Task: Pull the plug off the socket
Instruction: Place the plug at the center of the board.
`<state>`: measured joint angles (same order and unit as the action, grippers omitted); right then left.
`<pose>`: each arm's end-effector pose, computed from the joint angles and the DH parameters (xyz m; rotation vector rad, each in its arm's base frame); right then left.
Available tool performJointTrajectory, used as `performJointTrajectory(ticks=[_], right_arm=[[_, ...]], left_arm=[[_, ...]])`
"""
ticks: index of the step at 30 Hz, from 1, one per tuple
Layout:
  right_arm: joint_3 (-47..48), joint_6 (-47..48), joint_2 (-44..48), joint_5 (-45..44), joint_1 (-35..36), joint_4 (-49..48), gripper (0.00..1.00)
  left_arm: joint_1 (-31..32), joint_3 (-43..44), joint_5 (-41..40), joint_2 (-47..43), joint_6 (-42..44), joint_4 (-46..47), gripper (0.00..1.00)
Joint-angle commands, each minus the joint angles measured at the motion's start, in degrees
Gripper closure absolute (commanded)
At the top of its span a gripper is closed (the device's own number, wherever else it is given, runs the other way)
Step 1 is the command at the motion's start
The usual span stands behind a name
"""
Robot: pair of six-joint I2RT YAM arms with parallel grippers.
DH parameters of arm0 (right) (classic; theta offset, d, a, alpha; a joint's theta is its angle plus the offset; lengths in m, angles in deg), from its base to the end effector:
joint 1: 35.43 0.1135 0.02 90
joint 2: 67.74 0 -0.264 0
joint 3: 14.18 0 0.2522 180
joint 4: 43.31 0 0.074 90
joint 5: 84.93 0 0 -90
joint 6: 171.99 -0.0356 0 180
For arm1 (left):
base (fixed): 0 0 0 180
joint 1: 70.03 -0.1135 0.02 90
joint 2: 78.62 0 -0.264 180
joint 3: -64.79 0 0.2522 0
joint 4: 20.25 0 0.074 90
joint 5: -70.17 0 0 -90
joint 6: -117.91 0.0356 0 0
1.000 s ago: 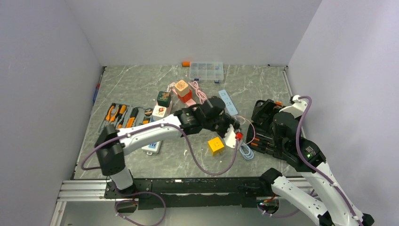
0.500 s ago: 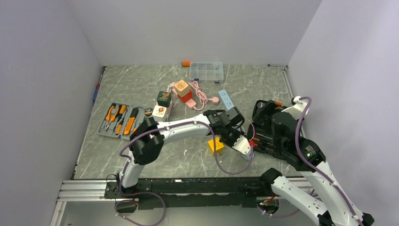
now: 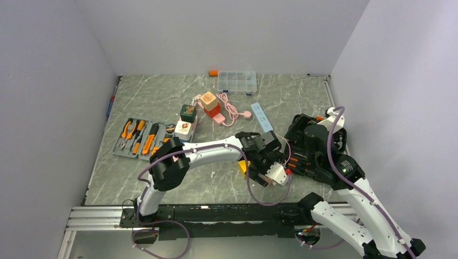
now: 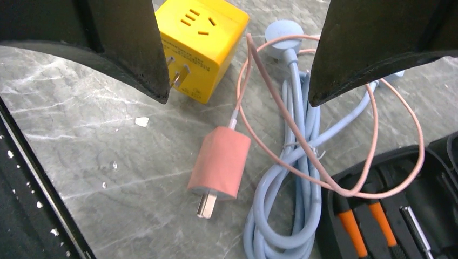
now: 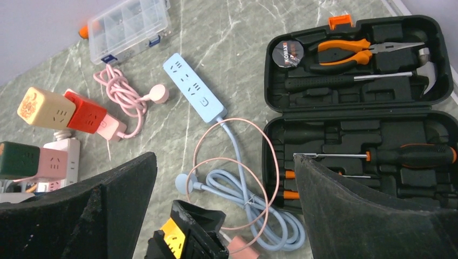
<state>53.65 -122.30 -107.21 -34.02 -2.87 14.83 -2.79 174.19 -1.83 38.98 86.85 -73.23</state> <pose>0.1186 0.0491 0.3506 0.5263 1.8966 0.1134 0.1616 -0.4136 0.2170 2.3901 1.0932 -0.4637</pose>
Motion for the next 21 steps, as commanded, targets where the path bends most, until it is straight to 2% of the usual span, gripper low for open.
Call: performJointTrajectory(ticks=[1, 7, 12, 15, 17, 21], right_arm=[[-0.27, 1.42, -1.21, 2.50, -1.15, -4.12, 0.01], [0.26, 3.38, -4.42, 6.56, -3.68, -7.45, 0.01], [2.03, 5.04, -9.27, 11.69, -6.55, -9.91, 0.01], [2.93, 6.89, -12.66, 15.47, -7.25, -12.44, 0.01], [3.95, 8.15, -16.10, 17.93, -7.22, -14.38, 0.00], [4.93, 9.71, -22.87, 23.50, -7.13, -20.17, 0.00]], left_arm=[[-1.02, 1.45, -2.01, -6.25, -1.85, -2.57, 0.01], [-6.24, 2.13, 0.13, -14.66, -6.31, -12.86, 0.01], [-12.56, 11.70, 6.49, -17.64, -4.96, -33.53, 0.01], [-16.71, 17.78, 6.32, -17.98, -5.26, -40.27, 0.01], [-21.94, 20.34, 7.00, -18.30, -7.68, -40.02, 0.01], [-34.96, 18.37, 3.90, -19.52, -17.01, -29.37, 0.01]])
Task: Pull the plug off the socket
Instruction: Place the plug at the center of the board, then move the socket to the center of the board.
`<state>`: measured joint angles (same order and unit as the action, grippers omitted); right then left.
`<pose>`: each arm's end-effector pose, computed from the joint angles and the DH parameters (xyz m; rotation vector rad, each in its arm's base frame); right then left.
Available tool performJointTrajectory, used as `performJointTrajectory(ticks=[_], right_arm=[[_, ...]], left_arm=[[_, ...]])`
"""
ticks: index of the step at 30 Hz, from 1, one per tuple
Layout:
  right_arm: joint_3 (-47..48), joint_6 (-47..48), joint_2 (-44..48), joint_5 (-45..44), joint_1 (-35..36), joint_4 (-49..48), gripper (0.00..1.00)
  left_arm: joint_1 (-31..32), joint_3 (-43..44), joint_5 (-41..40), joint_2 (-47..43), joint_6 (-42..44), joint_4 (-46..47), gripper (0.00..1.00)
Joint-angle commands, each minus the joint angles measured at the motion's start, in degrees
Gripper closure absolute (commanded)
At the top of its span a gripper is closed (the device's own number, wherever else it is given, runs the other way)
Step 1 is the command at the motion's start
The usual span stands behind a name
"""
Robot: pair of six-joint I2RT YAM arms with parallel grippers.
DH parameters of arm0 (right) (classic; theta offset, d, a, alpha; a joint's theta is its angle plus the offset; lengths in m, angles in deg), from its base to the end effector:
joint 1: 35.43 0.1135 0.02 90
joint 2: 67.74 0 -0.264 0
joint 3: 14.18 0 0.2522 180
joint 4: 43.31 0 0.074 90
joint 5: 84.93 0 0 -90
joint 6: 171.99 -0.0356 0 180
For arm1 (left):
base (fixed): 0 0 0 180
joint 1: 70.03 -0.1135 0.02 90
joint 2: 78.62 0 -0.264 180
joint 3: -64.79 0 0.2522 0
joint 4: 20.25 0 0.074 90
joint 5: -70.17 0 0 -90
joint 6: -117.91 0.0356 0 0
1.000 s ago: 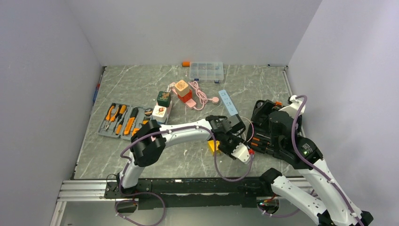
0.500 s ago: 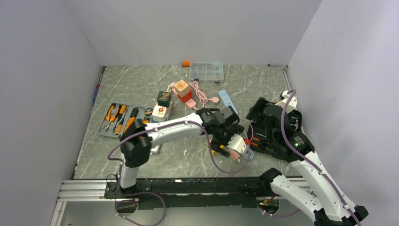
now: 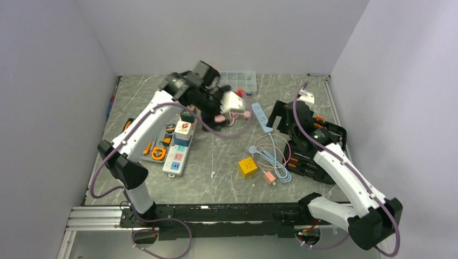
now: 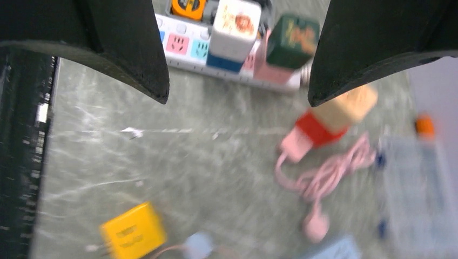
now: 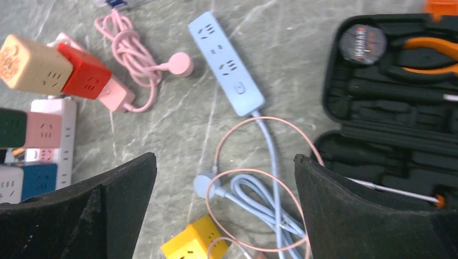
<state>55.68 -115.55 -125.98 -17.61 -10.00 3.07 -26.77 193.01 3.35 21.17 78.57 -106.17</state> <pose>0.2008 0.0803 0.3278 0.3719 2.0971 0.1759 0.2409 -0.2460 0.4037 1.9399 1.6059 -0.4672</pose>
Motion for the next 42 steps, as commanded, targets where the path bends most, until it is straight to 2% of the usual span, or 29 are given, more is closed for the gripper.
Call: performJointTrajectory(ticks=[1, 5, 11, 15, 21, 26, 33, 38, 42], right_arm=[[3.07, 3.50, -5.47, 8.26, 0.24, -9.81, 0.00], [4.42, 7.29, -10.10, 10.61, 1.99, -14.48, 0.00], [9.61, 13.65, -18.27, 10.42, 7.92, -19.26, 0.00], [12.44, 17.80, -24.52, 9.81, 12.91, -22.49, 0.00], [12.49, 20.74, -31.20, 12.88, 14.64, -29.81, 0.00], [12.77, 23.84, -35.14, 14.42, 14.61, -35.73, 0.00], [17.98, 25.40, -43.67, 16.28, 14.57, -39.51, 0.00], [20.40, 26.93, -49.25, 16.80, 14.59, -43.46, 0.00], [23.86, 28.54, -53.76, 15.77, 14.59, -43.63, 0.00]], left_arm=[[-13.70, -1.66, -2.81, -1.87, -10.74, 5.83, 0.01], [-22.09, -8.36, -7.53, -2.24, -16.87, 16.32, 0.01], [-26.26, -13.51, -10.01, -0.02, -21.25, 29.45, 0.01], [-26.54, -9.55, -9.45, 5.19, -22.93, 30.88, 0.01], [-26.87, -6.86, -8.04, 11.66, -24.37, 31.86, 0.01], [-27.62, -12.37, -7.22, 10.99, -24.07, 34.54, 0.01], [-30.72, -19.22, -5.50, 9.66, -23.55, 36.03, 0.01], [-32.44, -22.94, -4.68, 8.56, -21.10, 34.92, 0.08], [-33.73, -27.72, -6.26, 5.70, -19.56, 36.52, 0.09]])
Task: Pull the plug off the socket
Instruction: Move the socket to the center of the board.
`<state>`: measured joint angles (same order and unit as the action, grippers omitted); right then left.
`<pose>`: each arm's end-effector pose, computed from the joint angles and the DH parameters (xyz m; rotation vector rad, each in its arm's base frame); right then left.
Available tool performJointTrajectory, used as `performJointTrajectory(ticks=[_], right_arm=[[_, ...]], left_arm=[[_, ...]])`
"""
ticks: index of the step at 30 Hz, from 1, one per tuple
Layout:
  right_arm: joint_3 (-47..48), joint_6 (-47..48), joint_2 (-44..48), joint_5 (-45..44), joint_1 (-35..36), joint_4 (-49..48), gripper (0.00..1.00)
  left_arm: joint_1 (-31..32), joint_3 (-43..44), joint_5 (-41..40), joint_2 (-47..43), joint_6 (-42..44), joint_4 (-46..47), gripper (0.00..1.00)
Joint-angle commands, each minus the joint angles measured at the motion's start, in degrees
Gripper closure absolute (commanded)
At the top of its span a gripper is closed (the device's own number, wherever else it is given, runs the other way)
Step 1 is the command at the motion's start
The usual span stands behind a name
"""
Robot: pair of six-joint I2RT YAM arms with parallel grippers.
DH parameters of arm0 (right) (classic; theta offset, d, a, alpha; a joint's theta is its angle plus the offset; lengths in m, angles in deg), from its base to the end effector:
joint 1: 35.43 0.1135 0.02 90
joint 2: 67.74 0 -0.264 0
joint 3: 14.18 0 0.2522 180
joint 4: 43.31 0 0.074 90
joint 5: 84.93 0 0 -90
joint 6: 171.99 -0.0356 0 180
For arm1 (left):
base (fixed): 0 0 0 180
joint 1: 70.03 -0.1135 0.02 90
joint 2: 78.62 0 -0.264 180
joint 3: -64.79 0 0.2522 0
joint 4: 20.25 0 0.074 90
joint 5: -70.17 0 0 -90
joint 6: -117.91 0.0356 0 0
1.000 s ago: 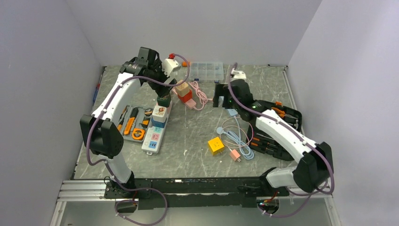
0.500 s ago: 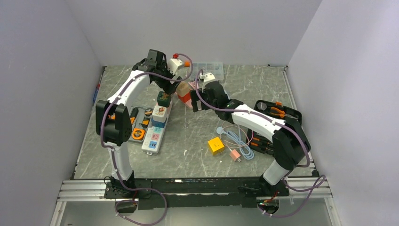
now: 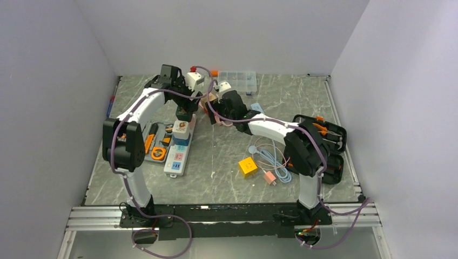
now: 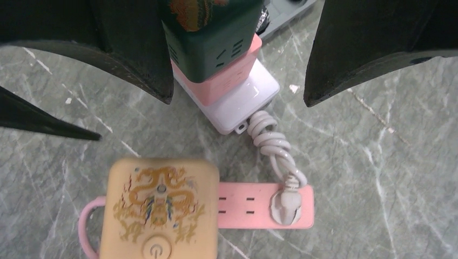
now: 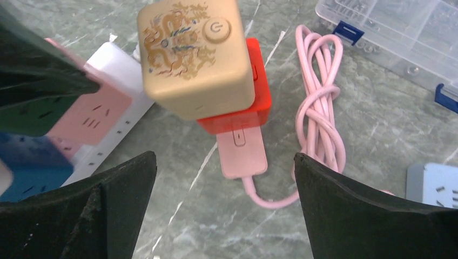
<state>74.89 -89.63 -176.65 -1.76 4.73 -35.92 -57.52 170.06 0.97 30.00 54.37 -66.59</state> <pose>0.3390 0.2805 0.2276 -0.5059 2.0031 0.3976 0.4126 -0.1045 0.2671 0.9465 2.1936 -0.3280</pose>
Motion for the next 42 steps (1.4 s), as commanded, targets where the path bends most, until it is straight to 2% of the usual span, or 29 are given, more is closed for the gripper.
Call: performJointTrajectory(ticks=[1, 7, 14, 16, 18, 20, 26, 28, 35, 42], right_arm=[[5.35, 3.00, -4.05, -0.37, -0.17, -4.78, 0.00], [10.81, 5.25, -10.50, -2.24, -0.26, -5.60, 0.00], [14.12, 3.86, -14.41, 0.43, -0.26, -5.97, 0.00], [14.07, 3.09, -14.79, 1.22, -0.10, -6.15, 0.00], [13.34, 2.83, -14.76, 1.67, 0.29, -6.21, 0.02], [11.79, 2.36, -14.33, 1.78, 0.53, -6.63, 0.08], [2.25, 0.46, -9.64, 1.14, 0.83, -9.22, 0.37], [-1.00, -0.09, -7.68, 0.61, 0.87, -10.26, 0.43], [-8.79, -1.15, -1.31, 1.31, 1.76, -10.04, 0.49], [-17.40, -3.06, 7.26, -0.70, 7.47, -4.94, 0.46]], left_arm=[[-3.37, -5.78, -4.30, -3.82, 5.04, -2.74, 0.09], [-4.16, -10.61, -6.66, -6.57, 7.08, -0.76, 0.09], [-4.21, -12.31, -6.58, -6.58, 6.47, -0.27, 0.07], [-4.16, -12.67, -6.25, -6.41, 6.06, 0.02, 0.02], [-4.08, -12.86, -5.82, -6.32, 5.52, 0.27, 0.01], [-3.86, -12.72, -5.48, -6.23, 5.19, 0.37, 0.00], [-2.75, -10.67, -4.99, -5.75, 3.97, -0.52, 0.01], [-2.30, -9.76, -4.38, -5.53, 3.15, -1.40, 0.01], [-1.09, -8.80, -1.39, -6.92, 0.37, -3.00, 0.01], [0.23, -9.10, -1.47, -9.58, -0.07, -3.28, 0.01]])
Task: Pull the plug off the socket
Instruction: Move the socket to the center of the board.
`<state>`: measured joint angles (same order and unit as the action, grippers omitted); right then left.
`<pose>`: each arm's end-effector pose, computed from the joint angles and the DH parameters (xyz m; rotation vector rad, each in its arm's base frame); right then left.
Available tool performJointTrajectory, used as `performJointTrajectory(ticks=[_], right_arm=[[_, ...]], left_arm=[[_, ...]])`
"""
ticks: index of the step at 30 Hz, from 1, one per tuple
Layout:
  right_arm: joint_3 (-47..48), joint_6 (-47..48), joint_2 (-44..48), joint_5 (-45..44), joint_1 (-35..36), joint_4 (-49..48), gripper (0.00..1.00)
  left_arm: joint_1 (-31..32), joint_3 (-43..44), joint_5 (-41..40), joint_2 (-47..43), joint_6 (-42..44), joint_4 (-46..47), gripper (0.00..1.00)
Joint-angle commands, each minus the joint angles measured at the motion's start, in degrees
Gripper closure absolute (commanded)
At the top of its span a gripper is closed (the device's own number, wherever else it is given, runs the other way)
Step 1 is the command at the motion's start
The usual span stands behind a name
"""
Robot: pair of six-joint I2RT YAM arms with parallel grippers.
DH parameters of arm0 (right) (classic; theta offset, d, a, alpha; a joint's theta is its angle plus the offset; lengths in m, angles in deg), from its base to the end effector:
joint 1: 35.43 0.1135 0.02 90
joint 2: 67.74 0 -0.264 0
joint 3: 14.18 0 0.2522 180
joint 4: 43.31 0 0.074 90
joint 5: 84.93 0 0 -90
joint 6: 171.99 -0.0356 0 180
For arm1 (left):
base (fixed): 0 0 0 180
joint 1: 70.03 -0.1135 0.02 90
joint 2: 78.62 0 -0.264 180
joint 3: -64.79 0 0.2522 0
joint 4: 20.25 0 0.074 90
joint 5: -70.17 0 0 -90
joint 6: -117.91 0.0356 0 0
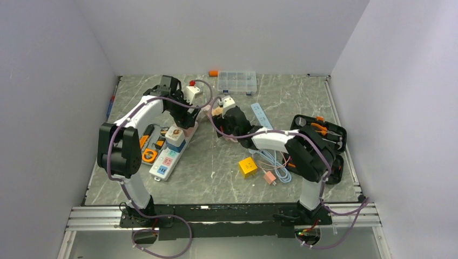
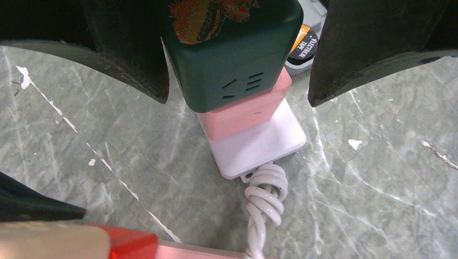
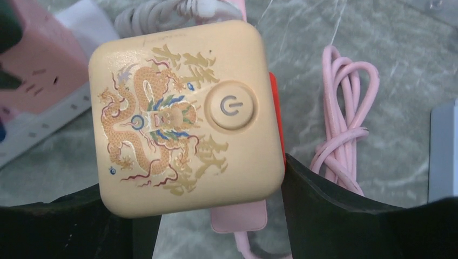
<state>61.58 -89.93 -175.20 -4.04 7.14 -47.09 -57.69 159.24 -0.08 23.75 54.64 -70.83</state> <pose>0.3059 0.2734 0.1817 -0.5216 2.0068 0.3825 0.3711 -0.0935 0.2450 0.9648 2.3472 -0.3482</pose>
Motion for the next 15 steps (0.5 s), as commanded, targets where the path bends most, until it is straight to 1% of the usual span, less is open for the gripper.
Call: performJointTrajectory(ticks=[1, 4, 6, 9, 12, 15], right_arm=[[-5.02, -3.27, 6.63, 1.24, 5.86, 6.69, 0.44], [-7.40, -5.48, 8.79, 1.61, 6.90, 7.82, 0.35], [-8.28, -6.24, 10.33, 1.96, 6.85, 8.50, 0.29], [-8.12, -5.43, 12.17, 1.39, 6.61, 9.67, 0.23], [-7.19, -4.88, 12.96, 2.66, 5.71, 10.80, 0.15], [-7.01, -4.72, 14.60, 4.52, 4.56, 11.19, 0.12]], left_arm=[[0.74, 1.65, -0.61, -3.39, -0.21, 1.46, 0.01], [2.02, 3.25, -1.05, -1.47, -0.20, 1.87, 0.01], [2.55, 6.70, -0.15, 1.42, -0.50, -0.04, 0.01], [2.77, 14.15, 2.01, 6.59, -1.50, -3.32, 0.01], [2.84, 19.49, 3.80, 11.07, -1.88, -4.77, 0.01], [3.40, 23.45, 4.95, 15.05, -0.92, -5.96, 0.01]])
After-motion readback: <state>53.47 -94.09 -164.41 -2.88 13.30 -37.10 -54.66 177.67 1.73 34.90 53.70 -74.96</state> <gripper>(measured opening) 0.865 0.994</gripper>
